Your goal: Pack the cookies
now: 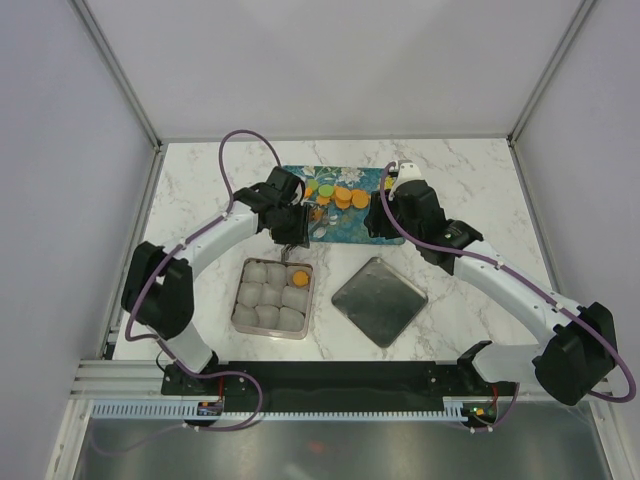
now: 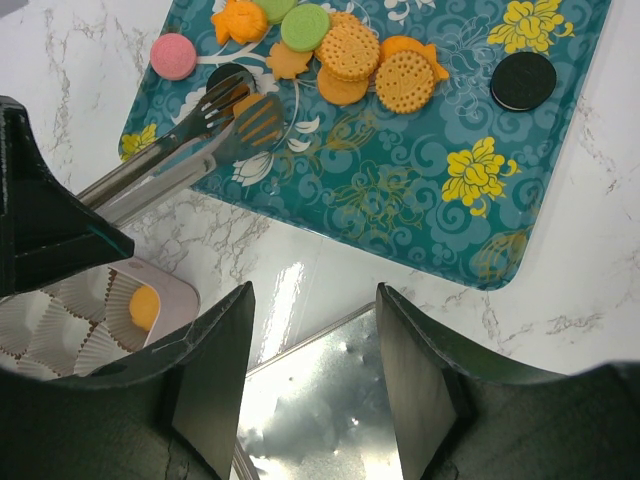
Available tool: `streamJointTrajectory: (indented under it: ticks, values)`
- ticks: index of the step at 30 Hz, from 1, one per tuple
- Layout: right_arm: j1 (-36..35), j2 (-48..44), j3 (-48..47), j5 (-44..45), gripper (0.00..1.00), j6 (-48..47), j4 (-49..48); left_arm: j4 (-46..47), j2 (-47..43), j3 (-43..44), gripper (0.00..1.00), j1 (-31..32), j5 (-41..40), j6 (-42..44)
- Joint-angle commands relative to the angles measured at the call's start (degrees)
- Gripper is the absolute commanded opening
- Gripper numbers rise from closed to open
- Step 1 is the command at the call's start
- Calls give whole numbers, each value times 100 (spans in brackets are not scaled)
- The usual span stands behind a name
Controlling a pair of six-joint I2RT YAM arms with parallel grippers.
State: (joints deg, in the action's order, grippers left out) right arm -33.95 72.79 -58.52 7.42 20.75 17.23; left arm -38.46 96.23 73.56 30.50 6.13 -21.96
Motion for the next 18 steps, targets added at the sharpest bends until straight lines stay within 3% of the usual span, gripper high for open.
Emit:
streamJointTrajectory:
  ticks: [1,10,18]
  values:
    - [12,-108,8,58,60,-63,-159,119,-437,229,38,-9,37,209]
    - [12,-90,16,58,60,-63,-150,49,-701,133,36,0,55,192]
    - [12,-37,-10,31,60,-54,-159,-196,-1719,-465,36,8,90,42]
